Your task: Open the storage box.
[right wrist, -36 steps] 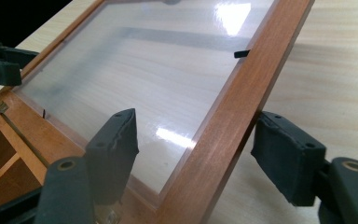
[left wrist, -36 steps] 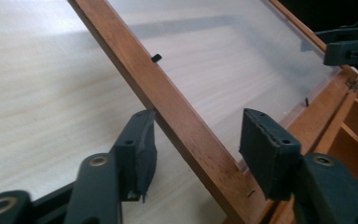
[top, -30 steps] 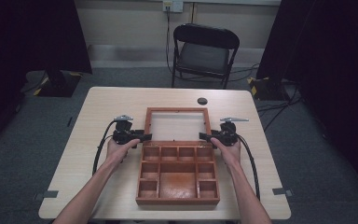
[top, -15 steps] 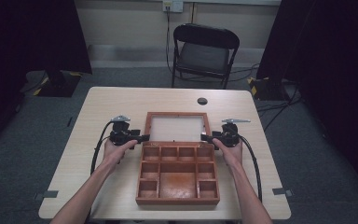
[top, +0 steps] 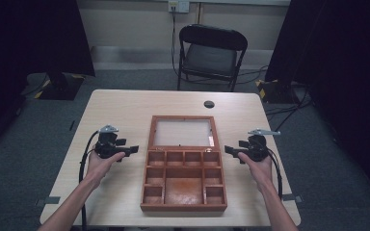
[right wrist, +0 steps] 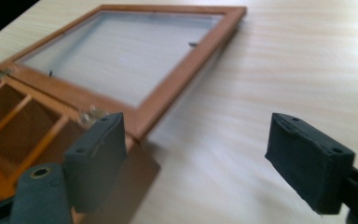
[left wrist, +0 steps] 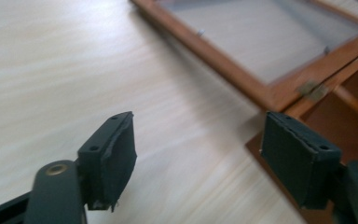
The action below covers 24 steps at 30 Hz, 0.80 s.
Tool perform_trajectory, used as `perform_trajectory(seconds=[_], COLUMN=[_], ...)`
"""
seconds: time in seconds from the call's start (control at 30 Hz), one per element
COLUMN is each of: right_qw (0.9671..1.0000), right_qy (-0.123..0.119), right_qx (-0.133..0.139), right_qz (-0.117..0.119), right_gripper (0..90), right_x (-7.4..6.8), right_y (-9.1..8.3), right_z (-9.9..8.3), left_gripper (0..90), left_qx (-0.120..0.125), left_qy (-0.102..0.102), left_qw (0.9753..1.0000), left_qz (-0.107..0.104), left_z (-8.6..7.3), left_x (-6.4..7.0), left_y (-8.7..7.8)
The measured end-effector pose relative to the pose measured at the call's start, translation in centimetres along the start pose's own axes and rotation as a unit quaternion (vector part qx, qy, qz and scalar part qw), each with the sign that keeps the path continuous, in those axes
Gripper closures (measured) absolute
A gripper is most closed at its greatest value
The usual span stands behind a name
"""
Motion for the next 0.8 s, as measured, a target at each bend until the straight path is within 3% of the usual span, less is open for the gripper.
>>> perform_trajectory(seconds=[0.17,0.23,0.33,0.43,0.53,0.6,0.63,0.73,0.8], right_qw=[0.9997,0.9993,0.9976,0.9936,0.9889,0.9858,0.9853,0.9859,0.9861], right_qy=[0.001,-0.002,-0.009,-0.015,-0.036,-0.051,-0.054,-0.061,-0.06], right_qx=[-0.015,-0.021,-0.041,-0.075,-0.086,-0.075,-0.068,-0.04,-0.039], right_qz=[-0.022,-0.032,-0.056,-0.083,-0.116,-0.141,-0.147,-0.151,-0.15], right_gripper=[16.8,16.6,16.7,16.2,14.9,14.8,14.0,11.6,11.5], right_x=[0.7,0.8,0.6,0.2,0.1,0.2,0.2,0.2,0.2], right_y=[-2.0,-2.7,-3.4,-3.2,-2.7,-2.6,-2.5,-2.4,-2.4], right_z=[-1.8,-2.6,-4.0,-5.2,-6.3,-6.7,-6.9,-7.5,-7.5], left_gripper=[20.2,20.1,20.0,20.5,20.7,18.6,15.8,12.2,12.1], left_qx=[-0.024,-0.023,-0.041,-0.054,-0.055,-0.039,-0.016,-0.012,-0.012], left_qy=[0.006,0.0,0.015,0.008,0.033,0.04,0.039,0.038,0.037], left_qw=[0.9989,0.9989,0.9972,0.9942,0.9909,0.9909,0.9914,0.9911,0.9912], left_qz=[0.039,0.041,0.06,0.093,0.118,0.123,0.124,0.127,0.126], left_z=[-1.7,-2.5,-3.5,-4.4,-4.9,-5.2,-5.7,-5.7,-5.7], left_x=[-0.7,-1.0,-1.7,-2.3,-2.3,-2.2,-2.3,-2.3,-2.3], left_y=[-1.3,-1.9,-2.5,-2.4,-2.2,-2.0,-1.8,-1.7,-1.7])
Point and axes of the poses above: each handheld gripper's, and its own axes: y roughly forward along the jaws, z roughly out of its top, x roughly to its right, the point moved 1 cm from there along y, roughly forward along the jaws
